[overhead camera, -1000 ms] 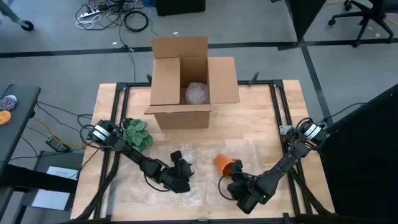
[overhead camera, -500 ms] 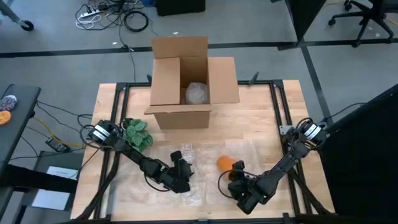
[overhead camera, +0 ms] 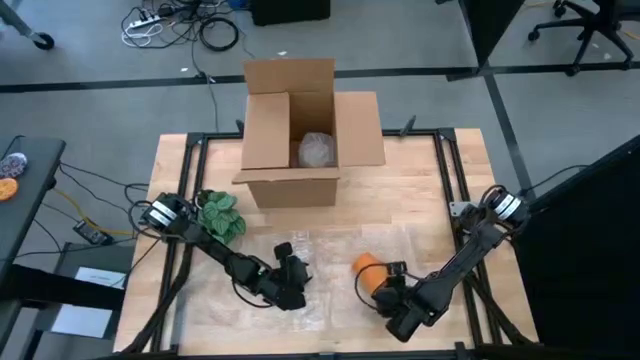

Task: Wrap mug
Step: Wrap the orange mug with the bubble wrap

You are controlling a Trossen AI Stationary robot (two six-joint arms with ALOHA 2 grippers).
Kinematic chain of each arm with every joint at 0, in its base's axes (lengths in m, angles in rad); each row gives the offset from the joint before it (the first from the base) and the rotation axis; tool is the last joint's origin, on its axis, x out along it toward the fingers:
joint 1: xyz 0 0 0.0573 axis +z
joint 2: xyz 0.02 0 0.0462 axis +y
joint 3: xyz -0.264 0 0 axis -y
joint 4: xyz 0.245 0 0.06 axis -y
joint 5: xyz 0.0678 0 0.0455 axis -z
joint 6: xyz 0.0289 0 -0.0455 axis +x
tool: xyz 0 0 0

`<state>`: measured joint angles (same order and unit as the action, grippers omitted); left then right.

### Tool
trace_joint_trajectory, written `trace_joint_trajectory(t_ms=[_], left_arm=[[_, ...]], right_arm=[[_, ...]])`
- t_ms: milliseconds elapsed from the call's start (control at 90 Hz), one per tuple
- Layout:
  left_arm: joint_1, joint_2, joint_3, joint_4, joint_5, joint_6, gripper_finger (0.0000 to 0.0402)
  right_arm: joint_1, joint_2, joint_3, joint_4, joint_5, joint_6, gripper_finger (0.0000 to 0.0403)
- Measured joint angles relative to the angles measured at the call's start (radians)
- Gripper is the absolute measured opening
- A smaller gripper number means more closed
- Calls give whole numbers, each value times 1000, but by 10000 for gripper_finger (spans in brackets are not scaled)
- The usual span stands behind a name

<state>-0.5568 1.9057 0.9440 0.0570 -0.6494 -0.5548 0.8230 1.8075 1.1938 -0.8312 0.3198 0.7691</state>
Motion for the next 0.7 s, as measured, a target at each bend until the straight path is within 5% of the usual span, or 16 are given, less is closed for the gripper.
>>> trace_joint_trajectory(t_ms=[156, 433, 700], left_arm=[[5, -4, 34, -9, 26, 85, 168], [81, -8, 178, 5, 50, 293, 168], [166, 110, 233, 68, 264, 359, 168]], right_arm=[[0, -83, 0, -90, -25, 112, 160], [0, -102, -1, -168, 178, 123, 158], [-39, -34, -3, -158, 263, 24, 158]])
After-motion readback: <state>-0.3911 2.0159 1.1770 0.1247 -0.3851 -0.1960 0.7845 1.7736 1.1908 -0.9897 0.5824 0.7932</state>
